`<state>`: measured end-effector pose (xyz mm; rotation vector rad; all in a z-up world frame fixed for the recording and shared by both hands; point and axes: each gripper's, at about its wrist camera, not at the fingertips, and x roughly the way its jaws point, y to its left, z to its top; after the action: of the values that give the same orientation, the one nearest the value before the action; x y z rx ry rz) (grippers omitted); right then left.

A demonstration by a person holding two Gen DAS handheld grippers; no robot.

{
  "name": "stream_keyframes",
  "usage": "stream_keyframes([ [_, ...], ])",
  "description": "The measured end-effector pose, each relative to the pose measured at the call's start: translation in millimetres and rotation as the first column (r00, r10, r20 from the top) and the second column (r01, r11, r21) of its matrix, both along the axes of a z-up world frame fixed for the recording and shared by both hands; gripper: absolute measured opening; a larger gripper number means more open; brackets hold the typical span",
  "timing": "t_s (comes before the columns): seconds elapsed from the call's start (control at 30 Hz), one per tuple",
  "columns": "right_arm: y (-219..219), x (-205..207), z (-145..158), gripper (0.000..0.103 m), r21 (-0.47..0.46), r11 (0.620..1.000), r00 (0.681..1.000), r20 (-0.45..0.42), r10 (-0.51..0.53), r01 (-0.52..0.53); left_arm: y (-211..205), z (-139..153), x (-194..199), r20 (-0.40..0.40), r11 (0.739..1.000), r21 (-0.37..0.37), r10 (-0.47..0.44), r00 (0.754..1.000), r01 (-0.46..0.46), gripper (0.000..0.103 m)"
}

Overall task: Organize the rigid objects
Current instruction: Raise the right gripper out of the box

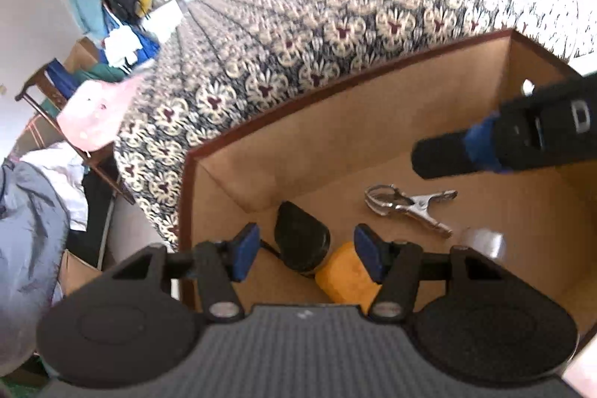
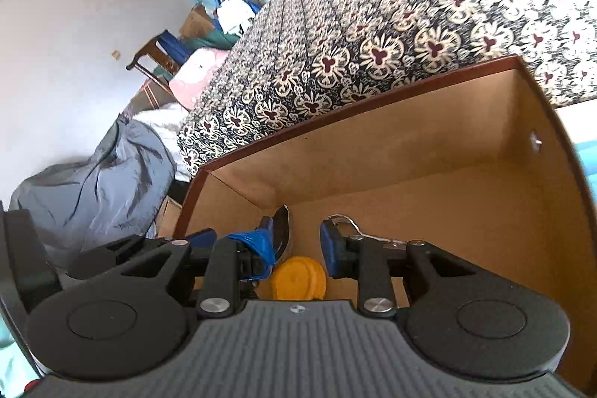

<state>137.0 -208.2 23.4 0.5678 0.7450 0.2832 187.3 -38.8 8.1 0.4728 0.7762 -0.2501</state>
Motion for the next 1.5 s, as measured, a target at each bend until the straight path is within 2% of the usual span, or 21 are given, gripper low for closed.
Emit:
stream_keyframes([
  [0.1, 0, -16, 5, 0.010, -0.013, 0.999, 0.999, 0.017, -0.029, 0.030, -3, 12, -16, 0.048, 1.000, -0.012, 0.009, 0.999, -0.009, 0.066],
  [0.27, -2, -45, 9, 0.011, -0.033, 0.997, 0.996, 0.062, -0.071, 0.073, -7, 22, -39, 0.083, 0.999, -0.015, 0.030, 0.996, -0.029, 0.068],
  [0.5, 2, -80, 11, 0.012, -0.086, 0.990, 0.989, 0.111, -0.097, 0.107, -11, 29, -71, 0.110, 0.997, -0.035, 0.076, 0.991, -0.073, 0.071],
  [0.7, -1, -101, 9, 0.016, -0.085, 0.988, 0.985, 0.133, -0.114, 0.126, -8, 34, -94, 0.117, 0.992, -0.075, 0.113, 0.987, -0.105, 0.071],
  [0.87, 0, -117, 6, 0.016, -0.137, 0.979, 0.980, 0.155, -0.127, 0.149, -10, 35, -113, 0.138, 0.990, -0.065, 0.132, 0.982, -0.124, 0.073],
  [0.97, 2, -125, 3, 0.016, -0.159, 0.973, 0.977, 0.160, -0.143, 0.168, -7, 35, -122, 0.120, 0.987, -0.086, 0.143, 0.982, -0.133, 0.074],
  [1.3, -1, -150, -10, 0.016, -0.124, 0.981, 0.985, 0.110, -0.134, 0.148, -2, 26, -142, 0.056, 0.983, -0.111, 0.150, 0.987, -0.143, 0.075],
  [1.5, 2, -159, -15, 0.016, -0.164, 0.977, 0.989, 0.087, -0.122, 0.135, -4, 19, -151, 0.033, 0.984, -0.114, 0.139, 0.990, -0.135, 0.076],
])
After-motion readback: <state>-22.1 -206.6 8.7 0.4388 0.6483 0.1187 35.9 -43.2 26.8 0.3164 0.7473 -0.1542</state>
